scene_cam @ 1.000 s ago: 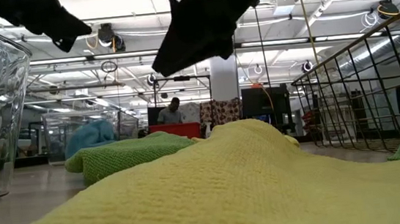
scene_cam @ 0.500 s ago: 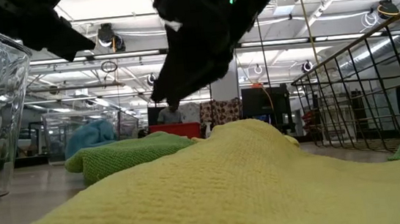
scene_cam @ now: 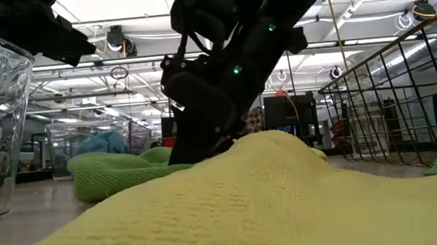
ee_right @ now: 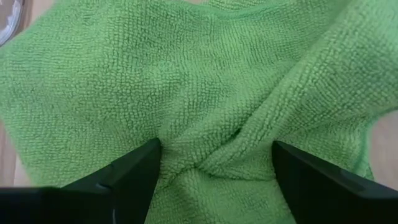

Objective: Sort microfiber towel by color & place in baskets
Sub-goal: Put the left green microfiber cloth into the wire basket

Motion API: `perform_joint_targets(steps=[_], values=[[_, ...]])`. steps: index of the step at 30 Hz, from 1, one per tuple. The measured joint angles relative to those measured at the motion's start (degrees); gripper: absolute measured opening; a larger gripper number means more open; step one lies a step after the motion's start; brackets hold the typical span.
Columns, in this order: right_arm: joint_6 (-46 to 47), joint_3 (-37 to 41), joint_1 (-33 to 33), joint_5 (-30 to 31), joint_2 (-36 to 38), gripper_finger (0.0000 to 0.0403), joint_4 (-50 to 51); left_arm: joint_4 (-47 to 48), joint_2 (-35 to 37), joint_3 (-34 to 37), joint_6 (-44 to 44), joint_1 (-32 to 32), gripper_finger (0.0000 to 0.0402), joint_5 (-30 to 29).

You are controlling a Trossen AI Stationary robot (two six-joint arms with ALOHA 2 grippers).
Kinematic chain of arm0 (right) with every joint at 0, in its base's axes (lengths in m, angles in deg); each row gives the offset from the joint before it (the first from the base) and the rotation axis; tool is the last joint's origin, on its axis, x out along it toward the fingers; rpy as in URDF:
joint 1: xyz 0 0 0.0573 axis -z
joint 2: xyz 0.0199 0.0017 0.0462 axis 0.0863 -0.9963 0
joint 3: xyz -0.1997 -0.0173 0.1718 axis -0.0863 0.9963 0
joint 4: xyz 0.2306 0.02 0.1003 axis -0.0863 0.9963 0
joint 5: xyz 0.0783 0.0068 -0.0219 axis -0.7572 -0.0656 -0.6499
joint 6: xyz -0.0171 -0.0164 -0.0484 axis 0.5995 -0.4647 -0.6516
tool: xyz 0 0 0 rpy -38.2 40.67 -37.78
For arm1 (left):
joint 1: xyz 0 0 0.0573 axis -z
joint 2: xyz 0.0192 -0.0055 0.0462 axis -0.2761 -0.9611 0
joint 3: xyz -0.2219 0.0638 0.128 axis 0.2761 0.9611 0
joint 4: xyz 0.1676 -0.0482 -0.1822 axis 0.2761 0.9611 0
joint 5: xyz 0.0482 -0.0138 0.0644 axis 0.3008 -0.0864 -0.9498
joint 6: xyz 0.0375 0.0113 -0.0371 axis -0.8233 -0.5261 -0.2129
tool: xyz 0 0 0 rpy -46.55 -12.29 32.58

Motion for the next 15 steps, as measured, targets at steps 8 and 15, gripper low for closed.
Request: perform_joint_targets(steps=[8, 15], values=[[1.0, 0.15, -0.54, 3.33, 0.01, 0.0285, 0.45, -0.79, -0.09, 0.0, 0.05, 0.93, 0.0002, 0.01], [2.37, 0.26, -0.55, 3.85, -0.08, 0.0155, 0.24, -0.8, -0.45, 0.0, 2.41, 0.93, 0.0002, 0.01]])
